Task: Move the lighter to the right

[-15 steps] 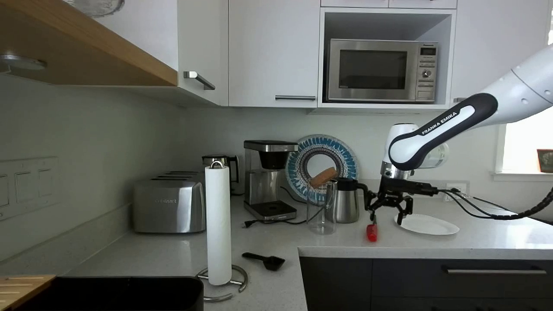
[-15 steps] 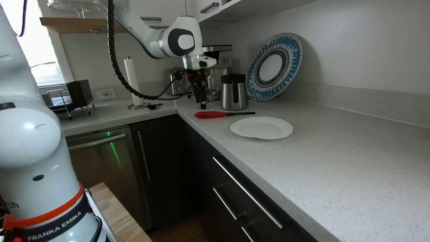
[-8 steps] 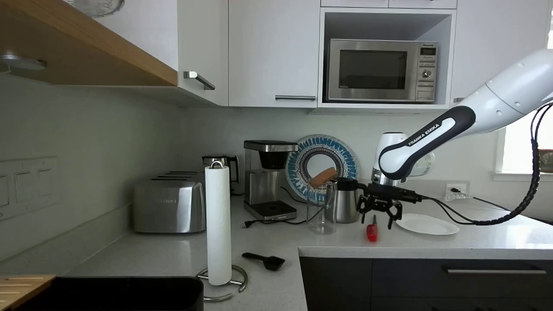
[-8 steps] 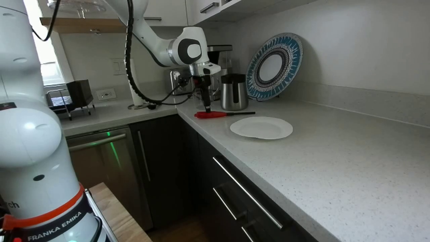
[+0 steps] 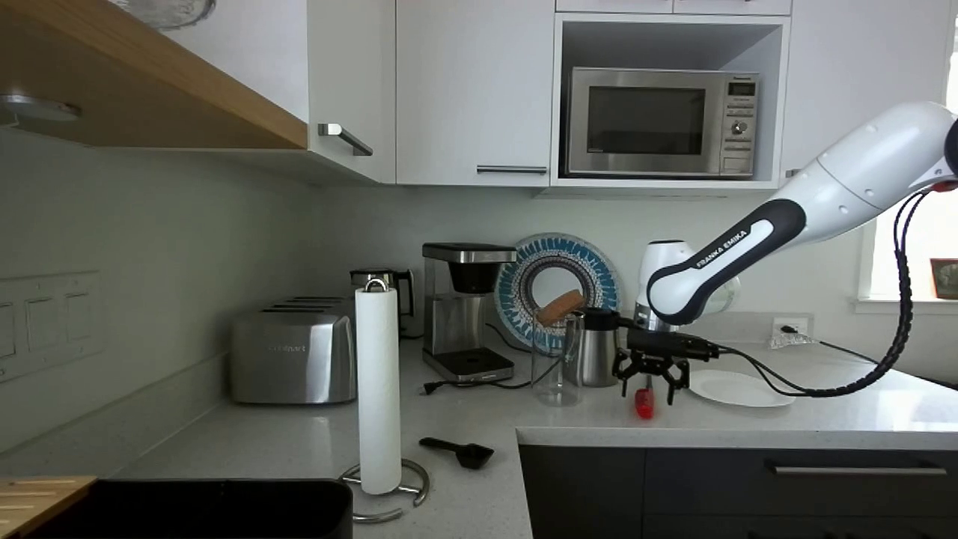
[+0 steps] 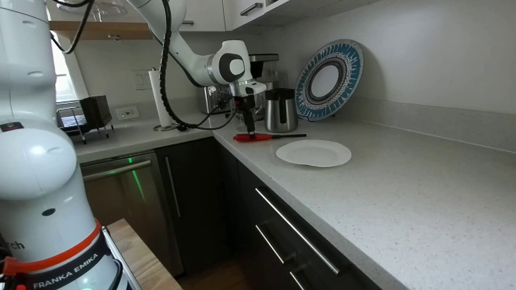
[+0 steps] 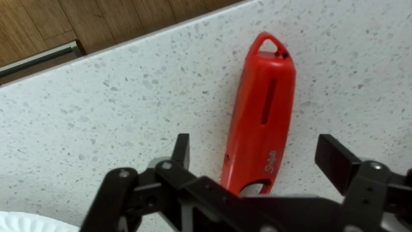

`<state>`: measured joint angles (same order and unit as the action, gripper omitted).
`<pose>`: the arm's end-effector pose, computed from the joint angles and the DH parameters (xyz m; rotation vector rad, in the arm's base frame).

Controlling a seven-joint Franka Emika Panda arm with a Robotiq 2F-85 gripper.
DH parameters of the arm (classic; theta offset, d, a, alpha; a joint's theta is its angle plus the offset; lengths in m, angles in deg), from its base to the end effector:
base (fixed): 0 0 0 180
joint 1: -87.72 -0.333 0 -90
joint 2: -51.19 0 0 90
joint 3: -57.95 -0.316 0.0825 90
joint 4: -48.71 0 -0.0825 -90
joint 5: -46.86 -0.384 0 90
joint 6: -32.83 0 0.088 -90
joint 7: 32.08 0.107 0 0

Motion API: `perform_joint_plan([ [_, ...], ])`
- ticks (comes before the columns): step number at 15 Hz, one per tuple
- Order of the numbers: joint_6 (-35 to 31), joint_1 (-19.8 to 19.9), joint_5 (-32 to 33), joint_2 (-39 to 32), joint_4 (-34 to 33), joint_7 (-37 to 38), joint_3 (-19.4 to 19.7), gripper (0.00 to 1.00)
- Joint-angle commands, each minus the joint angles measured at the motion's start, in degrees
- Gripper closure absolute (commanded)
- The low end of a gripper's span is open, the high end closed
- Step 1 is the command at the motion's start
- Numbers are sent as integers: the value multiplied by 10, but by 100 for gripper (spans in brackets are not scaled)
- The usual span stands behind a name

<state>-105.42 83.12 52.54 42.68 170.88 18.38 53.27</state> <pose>0.5674 0.0914 0.3514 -2.9546 0.9969 -0.2257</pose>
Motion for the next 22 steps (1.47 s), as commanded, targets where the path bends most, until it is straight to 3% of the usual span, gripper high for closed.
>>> perform_joint_plan([
  [1,6,-17,28,-21,-17,24,17,18],
  [2,6,-19,30,-23,-19,24,19,29],
  [3,5,-21,32,-26,-21,23,21,29],
  [9,11,-26,47,-27,-25,21,30,77],
  [10,14,-26,51,-21,-25,23,32,81],
  [16,31,-16,156,41,-25,71,64,81],
  [22,168,38,223,111,-21,42,84,81],
])
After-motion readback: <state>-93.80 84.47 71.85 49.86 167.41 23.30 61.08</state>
